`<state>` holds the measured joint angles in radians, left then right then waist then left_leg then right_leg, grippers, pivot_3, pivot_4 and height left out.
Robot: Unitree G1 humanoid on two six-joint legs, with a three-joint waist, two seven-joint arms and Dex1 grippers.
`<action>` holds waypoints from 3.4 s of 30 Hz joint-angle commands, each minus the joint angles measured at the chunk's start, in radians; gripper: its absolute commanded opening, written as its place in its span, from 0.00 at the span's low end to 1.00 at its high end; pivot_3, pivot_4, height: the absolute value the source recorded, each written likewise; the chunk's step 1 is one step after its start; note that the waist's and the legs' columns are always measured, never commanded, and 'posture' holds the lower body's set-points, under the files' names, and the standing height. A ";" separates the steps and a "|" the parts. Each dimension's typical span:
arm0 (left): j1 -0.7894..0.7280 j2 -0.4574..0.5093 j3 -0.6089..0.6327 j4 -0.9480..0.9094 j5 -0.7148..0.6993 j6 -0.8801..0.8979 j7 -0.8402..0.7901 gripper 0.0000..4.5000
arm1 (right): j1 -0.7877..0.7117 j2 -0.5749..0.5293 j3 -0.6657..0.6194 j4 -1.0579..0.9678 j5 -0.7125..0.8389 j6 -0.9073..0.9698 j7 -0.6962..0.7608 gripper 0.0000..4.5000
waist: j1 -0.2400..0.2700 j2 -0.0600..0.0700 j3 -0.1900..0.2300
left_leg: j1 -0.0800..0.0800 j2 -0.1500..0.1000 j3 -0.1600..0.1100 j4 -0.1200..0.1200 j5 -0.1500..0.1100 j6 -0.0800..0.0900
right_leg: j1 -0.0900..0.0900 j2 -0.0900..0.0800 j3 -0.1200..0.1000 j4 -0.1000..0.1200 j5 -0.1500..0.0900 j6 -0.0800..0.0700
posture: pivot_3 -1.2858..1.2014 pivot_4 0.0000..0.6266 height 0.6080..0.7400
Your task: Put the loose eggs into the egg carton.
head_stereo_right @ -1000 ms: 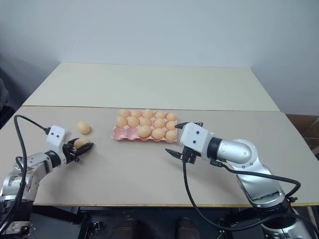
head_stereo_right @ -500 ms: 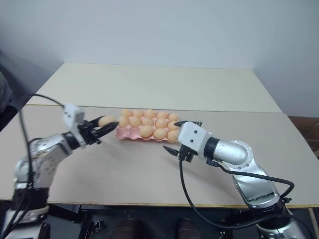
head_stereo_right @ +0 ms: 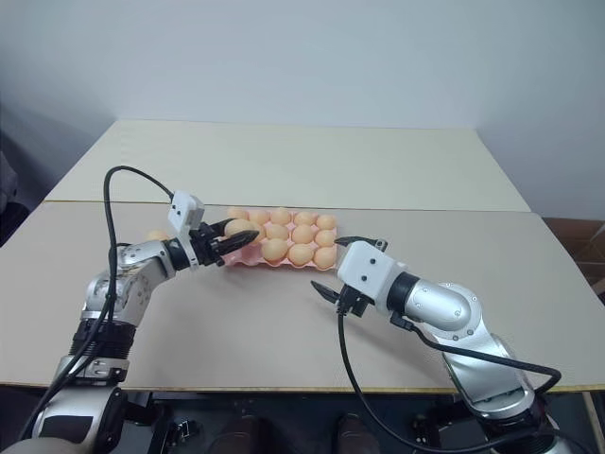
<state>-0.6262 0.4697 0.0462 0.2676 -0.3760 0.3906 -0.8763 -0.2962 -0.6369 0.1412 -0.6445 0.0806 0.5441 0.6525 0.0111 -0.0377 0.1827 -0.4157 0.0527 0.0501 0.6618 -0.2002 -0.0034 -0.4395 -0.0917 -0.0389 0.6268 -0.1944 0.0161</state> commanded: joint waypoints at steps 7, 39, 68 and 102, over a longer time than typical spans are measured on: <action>-0.008 -0.004 0.027 0.028 -0.004 -0.033 -0.005 0.99 | -0.027 -0.016 -0.031 -0.017 0.000 -0.009 -0.004 1.00 | 0.000 0.000 0.000 | 0.000 0.000 0.000 0.000 0.000 0.000 | 0.000 0.000 0.000 0.000 0.000 0.000 | 0.52 0.24 1.00; 0.647 0.193 0.575 -0.748 -0.111 0.407 0.410 0.99 | -0.114 -0.023 -0.025 0.125 0.203 -0.125 0.243 1.00 | 0.001 0.000 0.000 | 0.001 0.001 -0.001 0.000 0.000 -0.001 | 0.000 -0.001 -0.001 -0.001 -0.004 -0.007 | 0.52 0.24 1.00; -0.008 0.044 0.242 0.207 0.127 -0.002 0.566 0.99 | -0.033 -0.049 -0.024 -0.009 0.133 -0.021 0.101 1.00 | 0.001 -0.006 -0.003 | 0.000 0.000 -0.001 -0.001 0.000 0.000 | 0.000 -0.001 -0.001 -0.001 0.000 0.000 | 0.52 0.24 1.00; 0.095 0.073 0.116 -0.182 -0.016 0.073 0.180 0.36 | -0.027 -0.008 0.019 0.012 0.044 -0.040 0.033 1.00 | 0.000 -0.006 -0.003 | 0.000 0.000 -0.001 -0.001 0.000 0.000 | 0.000 0.000 -0.001 0.000 0.000 0.000 | 0.52 0.24 1.00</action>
<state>-0.5208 0.5269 0.1761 0.1187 -0.3902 0.4624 -0.6742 -0.3223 -0.6488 0.1739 -0.5943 0.1326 0.5224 0.7019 0.0109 -0.0441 0.1800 -0.4153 0.0526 0.0493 0.6613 -0.2004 -0.0035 -0.4393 -0.0921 -0.0397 0.6266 -0.1942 0.0161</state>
